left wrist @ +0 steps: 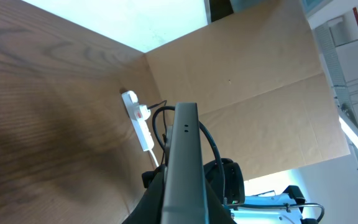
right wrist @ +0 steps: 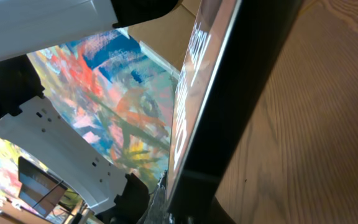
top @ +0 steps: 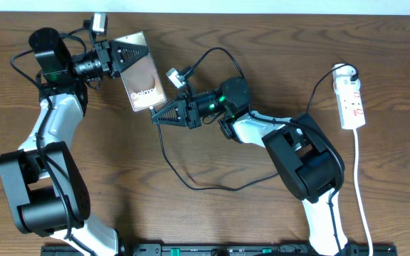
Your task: Plug charger to phone and switch on socket
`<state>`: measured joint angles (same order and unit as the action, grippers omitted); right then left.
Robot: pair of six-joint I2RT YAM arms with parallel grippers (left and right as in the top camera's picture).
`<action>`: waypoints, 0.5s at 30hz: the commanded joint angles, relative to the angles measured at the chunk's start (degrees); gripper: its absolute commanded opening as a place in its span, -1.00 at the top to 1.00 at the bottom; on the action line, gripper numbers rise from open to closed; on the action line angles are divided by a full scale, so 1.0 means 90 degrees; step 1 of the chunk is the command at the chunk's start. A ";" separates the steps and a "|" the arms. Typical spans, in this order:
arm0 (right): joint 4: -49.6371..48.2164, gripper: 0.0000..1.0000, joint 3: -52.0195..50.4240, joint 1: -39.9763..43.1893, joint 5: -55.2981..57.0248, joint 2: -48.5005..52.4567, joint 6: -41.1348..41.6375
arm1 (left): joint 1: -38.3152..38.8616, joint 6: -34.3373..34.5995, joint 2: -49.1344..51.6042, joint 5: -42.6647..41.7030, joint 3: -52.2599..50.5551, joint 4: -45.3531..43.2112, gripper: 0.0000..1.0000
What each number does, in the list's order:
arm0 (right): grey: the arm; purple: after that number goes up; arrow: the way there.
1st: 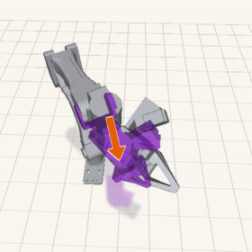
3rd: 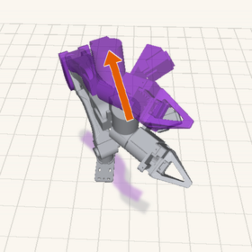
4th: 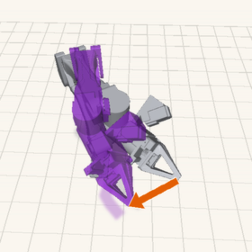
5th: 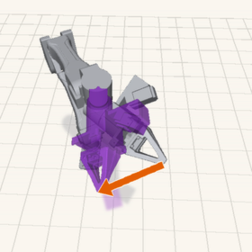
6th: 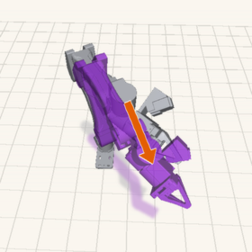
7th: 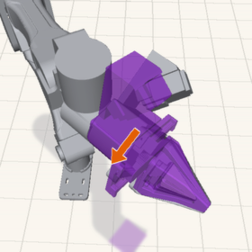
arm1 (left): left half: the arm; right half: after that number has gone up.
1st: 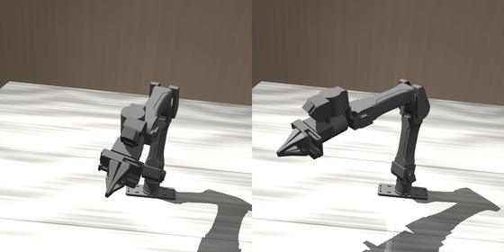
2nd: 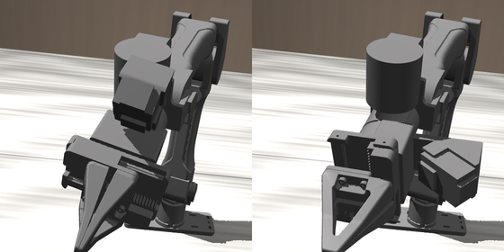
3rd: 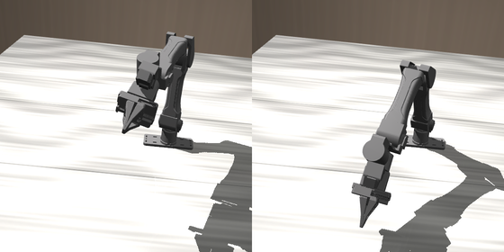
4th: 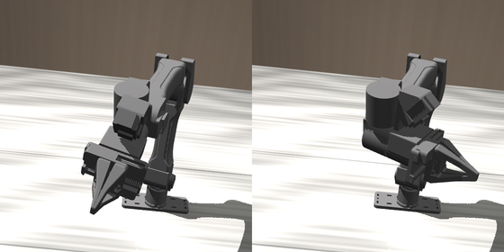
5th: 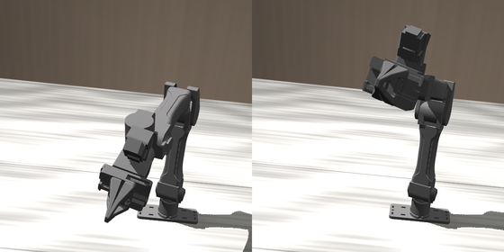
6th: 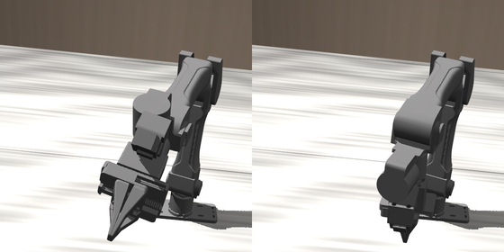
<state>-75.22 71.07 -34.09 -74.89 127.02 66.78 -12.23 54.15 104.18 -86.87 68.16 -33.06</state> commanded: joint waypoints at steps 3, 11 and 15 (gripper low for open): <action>-0.0019 0.98 0.0019 0.0039 0.0537 -0.0024 0.0104 | -0.0007 -0.0070 -0.0095 -0.0350 0.0063 -0.0032 0.85; -0.0017 0.98 0.0019 0.0073 0.0714 -0.0024 0.0199 | -0.0007 -0.0233 -0.0095 -0.0352 0.0063 -0.0032 0.85; -0.0019 0.98 0.0019 0.0119 0.0831 -0.0024 0.0197 | -0.0007 -0.0255 -0.0095 -0.0352 0.0063 -0.0029 0.85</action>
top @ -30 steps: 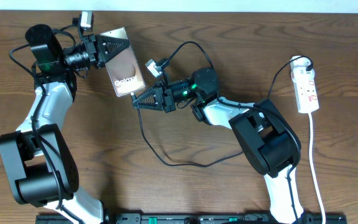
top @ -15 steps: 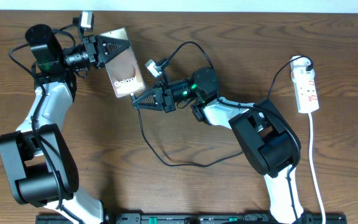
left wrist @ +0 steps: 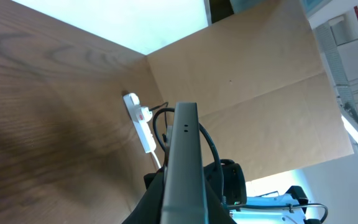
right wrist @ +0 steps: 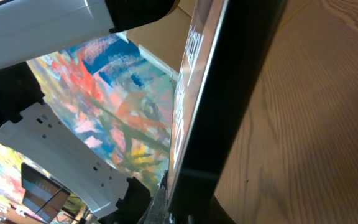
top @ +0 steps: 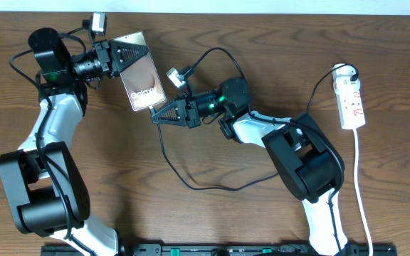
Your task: Plug charger to phone and switch on socket
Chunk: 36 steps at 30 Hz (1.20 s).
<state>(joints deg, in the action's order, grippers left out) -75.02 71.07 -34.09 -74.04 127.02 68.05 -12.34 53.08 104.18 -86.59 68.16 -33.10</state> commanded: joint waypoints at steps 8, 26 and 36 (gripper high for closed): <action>-0.0041 0.98 0.0019 0.0221 0.0920 -0.0024 0.0080 | 0.0007 -0.0211 -0.0095 -0.0384 0.0063 -0.0024 0.85; -0.0046 0.98 0.0019 0.0243 0.1171 -0.0024 0.0153 | 0.0138 -0.0335 -0.0095 -0.0381 0.0063 -0.0024 0.85; -0.0049 0.98 0.0019 0.0243 0.1447 -0.0024 0.0153 | 0.0148 -0.0347 -0.0095 -0.0381 0.0063 -0.0024 0.85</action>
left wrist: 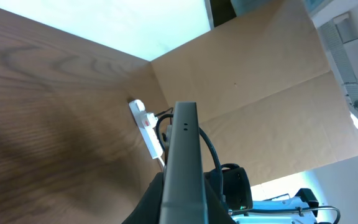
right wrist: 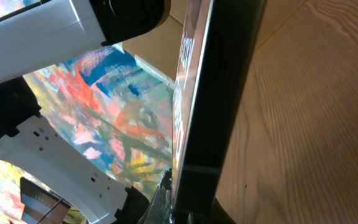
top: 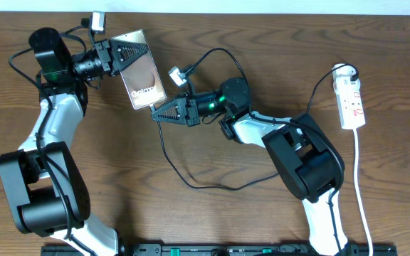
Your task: Plug charger to phone and switch on socket
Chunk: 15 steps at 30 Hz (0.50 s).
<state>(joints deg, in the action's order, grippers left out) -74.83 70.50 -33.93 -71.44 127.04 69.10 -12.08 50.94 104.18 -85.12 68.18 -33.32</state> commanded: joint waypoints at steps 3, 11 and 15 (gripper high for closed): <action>-0.0070 0.98 0.0083 0.0226 0.1260 -0.0027 0.0036 | 0.0119 -0.0107 -0.0095 -0.0544 0.0061 0.0000 0.85; -0.0070 0.98 0.0083 0.0226 0.1523 -0.0027 0.0034 | 0.0131 -0.0107 -0.0095 -0.0544 0.0061 0.0000 0.85; -0.0073 0.98 0.0083 0.0223 0.1564 -0.0027 0.0034 | 0.0131 -0.0107 -0.0095 -0.0544 0.0061 0.0000 0.85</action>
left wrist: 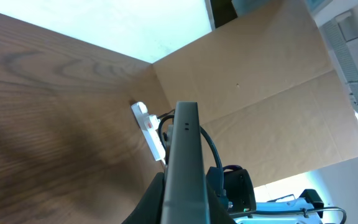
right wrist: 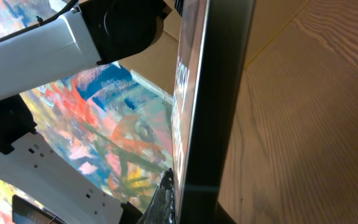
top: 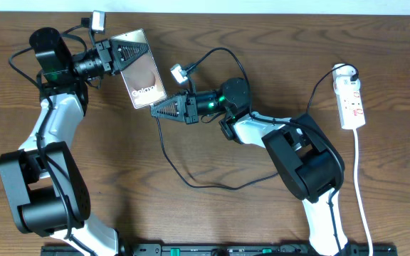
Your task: Plug charger to phone and switch on socket
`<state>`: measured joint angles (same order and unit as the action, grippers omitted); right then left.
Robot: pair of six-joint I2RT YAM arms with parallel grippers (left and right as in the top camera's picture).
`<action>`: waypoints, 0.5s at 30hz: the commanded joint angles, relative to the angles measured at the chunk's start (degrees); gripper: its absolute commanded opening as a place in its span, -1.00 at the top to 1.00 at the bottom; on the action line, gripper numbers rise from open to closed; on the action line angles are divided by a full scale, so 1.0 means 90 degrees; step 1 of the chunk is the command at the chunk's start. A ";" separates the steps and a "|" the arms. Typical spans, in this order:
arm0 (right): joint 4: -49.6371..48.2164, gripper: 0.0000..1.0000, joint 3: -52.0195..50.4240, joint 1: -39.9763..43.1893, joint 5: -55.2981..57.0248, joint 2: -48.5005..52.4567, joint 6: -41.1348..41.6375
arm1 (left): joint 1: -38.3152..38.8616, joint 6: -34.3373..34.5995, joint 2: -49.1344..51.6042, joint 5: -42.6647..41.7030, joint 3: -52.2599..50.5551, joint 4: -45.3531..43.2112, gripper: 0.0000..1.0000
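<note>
A Galaxy phone [top: 141, 69] is held up off the table, my left gripper [top: 135, 51] shut on its upper end. The left wrist view shows its grey edge [left wrist: 185, 155] between my fingers [left wrist: 156, 200]. My right gripper [top: 158, 112] points at the phone's lower end, jaws closed to a tip. The black charger cable [top: 205, 187] runs out from that tip. The plug itself is hidden. In the right wrist view the phone's dark edge [right wrist: 219, 93] fills the middle. The white socket strip [top: 351, 96] lies at the far right.
The cable loops across the wooden table [top: 119, 178] below the right arm and rises to the strip, where a plug [top: 343, 71] sits in its top end. A white lead [top: 361, 199] runs from the strip toward the front edge. Cardboard walls [left wrist: 260, 81] stand behind.
My right gripper has shifted slightly up and toward the phone's lower end. In the right wrist view the phone's edge stands more upright. The left gripper still holds the phone.
At every moment my left gripper held the phone raised and my right gripper, shut with the cable trailing, stood at its lower end. Over the moments the right gripper crept up and closer, and the phone tipped slightly upward in the overhead view.
</note>
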<state>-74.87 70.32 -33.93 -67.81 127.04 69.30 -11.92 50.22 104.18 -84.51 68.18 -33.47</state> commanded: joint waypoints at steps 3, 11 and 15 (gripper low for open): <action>-0.0066 0.98 0.0102 0.0226 0.1192 -0.0027 0.0012 | 0.0114 -0.0027 -0.0095 -0.0612 0.0061 0.0019 0.85; -0.0066 0.98 0.0102 0.0223 0.1183 -0.0027 0.0012 | 0.0114 -0.0029 -0.0095 -0.0612 0.0061 0.0019 0.85; -0.0066 0.98 0.0102 0.0223 0.1137 -0.0027 0.0012 | 0.0114 -0.0027 -0.0095 -0.0614 0.0061 0.0019 0.85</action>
<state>-74.85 70.32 -33.93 -67.46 127.04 69.49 -11.92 50.09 104.18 -84.25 68.18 -33.47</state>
